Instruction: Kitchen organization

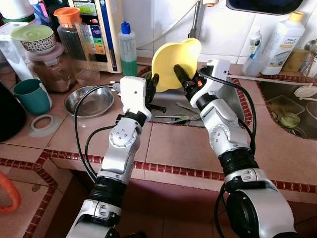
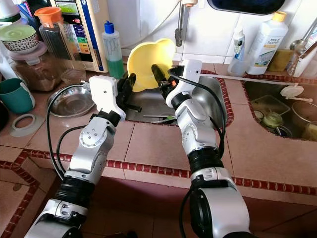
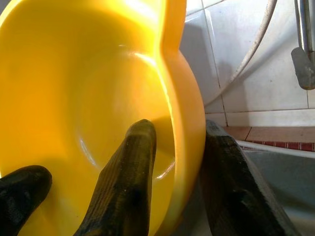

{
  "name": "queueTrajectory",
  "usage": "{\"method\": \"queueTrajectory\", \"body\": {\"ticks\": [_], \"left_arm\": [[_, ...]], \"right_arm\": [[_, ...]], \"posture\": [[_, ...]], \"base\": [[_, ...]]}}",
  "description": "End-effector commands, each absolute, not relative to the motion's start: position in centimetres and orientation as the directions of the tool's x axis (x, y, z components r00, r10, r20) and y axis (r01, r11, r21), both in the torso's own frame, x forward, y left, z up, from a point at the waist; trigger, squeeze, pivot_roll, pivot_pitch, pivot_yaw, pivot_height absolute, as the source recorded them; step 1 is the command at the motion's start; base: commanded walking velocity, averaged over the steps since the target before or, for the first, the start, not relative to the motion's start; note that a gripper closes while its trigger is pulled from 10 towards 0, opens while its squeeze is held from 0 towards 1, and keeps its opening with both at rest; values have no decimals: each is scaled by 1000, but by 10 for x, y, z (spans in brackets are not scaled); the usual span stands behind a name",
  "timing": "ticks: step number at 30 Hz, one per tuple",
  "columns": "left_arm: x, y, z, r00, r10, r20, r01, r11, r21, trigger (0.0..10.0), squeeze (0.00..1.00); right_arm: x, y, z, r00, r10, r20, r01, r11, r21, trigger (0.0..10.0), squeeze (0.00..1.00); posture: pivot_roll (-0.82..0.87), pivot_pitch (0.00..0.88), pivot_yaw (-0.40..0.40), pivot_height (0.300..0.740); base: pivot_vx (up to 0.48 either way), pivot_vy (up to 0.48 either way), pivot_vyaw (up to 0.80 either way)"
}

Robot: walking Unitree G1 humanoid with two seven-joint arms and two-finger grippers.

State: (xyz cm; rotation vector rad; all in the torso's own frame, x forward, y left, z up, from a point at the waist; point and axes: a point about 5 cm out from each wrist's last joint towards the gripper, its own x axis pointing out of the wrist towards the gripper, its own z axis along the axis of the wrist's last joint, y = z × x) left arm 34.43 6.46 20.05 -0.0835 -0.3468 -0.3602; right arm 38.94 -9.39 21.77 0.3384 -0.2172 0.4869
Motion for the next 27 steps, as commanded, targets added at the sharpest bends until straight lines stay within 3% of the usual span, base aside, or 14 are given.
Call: {"method": "queueTrajectory", "body": {"ticks": [1,2,8,9,11,12,13,27], "left_arm": [[340,54,202,850,-390,353,408,913,26,6392,0],[340,54,201,852,-391,349,409,912,23,10000,0],[341,55,199,861,-378,339,395,918,19,10000,0],[341,56,199,862,-377,338,395,919,17,10000,369],[341,56,200,862,-377,338,396,918,15,10000,369],[341,56,200,863,-376,338,395,919,13,10000,961],[341,56,200,863,-375,339,395,919,11,10000,1000],[342,59,203,859,-371,353,395,918,2,10000,1000]], "right_arm": [[394,-99,228,877,376,300,-456,847,272,0,0],[394,-99,228,877,376,300,-457,847,273,0,0],[394,-98,228,876,375,302,-457,846,274,0,0],[394,-99,228,877,373,304,-455,847,275,0,0],[394,-99,229,877,371,305,-455,847,275,0,0],[394,-99,229,878,369,306,-453,848,276,0,0],[394,-99,229,879,366,307,-450,848,279,0,0],[397,-102,227,903,318,289,-398,872,283,0,0]], "posture": [[19,43,15,740],[19,43,14,740],[20,44,15,740],[20,43,16,740],[20,43,16,740],[20,44,18,740],[20,44,18,740],[27,47,14,740]], "base": [[0,0,0],[0,0,0],[0,0,0],[0,0,0],[0,0,0],[0,0,0],[0,0,0],[0,0,0]]}}
